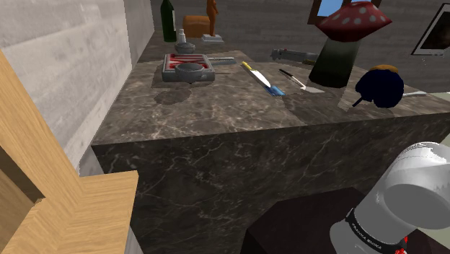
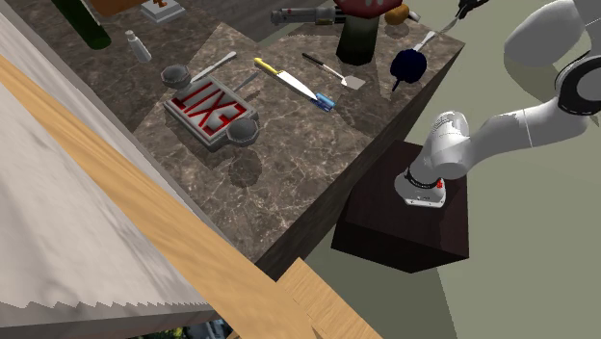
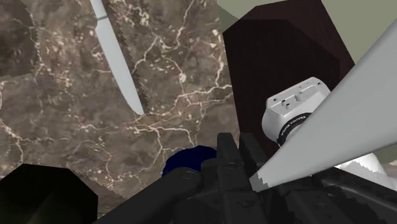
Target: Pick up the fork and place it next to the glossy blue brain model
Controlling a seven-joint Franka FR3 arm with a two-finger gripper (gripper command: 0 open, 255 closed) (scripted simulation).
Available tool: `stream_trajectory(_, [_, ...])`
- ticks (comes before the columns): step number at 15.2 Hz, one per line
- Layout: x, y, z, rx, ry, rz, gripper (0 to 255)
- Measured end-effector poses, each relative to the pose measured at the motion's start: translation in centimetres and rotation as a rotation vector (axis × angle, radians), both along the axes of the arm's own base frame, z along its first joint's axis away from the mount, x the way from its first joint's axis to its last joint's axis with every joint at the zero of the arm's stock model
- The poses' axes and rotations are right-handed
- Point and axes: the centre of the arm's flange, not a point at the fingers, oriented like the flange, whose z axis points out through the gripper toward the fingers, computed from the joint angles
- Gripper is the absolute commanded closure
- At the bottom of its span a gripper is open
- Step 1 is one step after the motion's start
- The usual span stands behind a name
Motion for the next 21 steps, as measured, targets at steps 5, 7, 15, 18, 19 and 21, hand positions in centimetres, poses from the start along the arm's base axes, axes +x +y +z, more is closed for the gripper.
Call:
stream_trajectory(5, [-0.1,-0.1,-2.7,0.0,0.001,0.001,255])
stream_trajectory(7, [-0.1,-0.1,-3.8,0.0,0.001,0.001,255])
stream_trajectory(15, [-0.2,-0.1,-8.0,0.0,0.001,0.001,255])
stream_trajectory(18, [-0.3,-0.2,-9.6,-0.001,0.0,0.0,255])
stream_trajectory(19, [-0.2,-0.2,-10.1,-0.001,0.0,-0.001,255])
stream_trajectory(21, [-0.2,-0.2,-11.1,-0.001,0.0,-0.001,255])
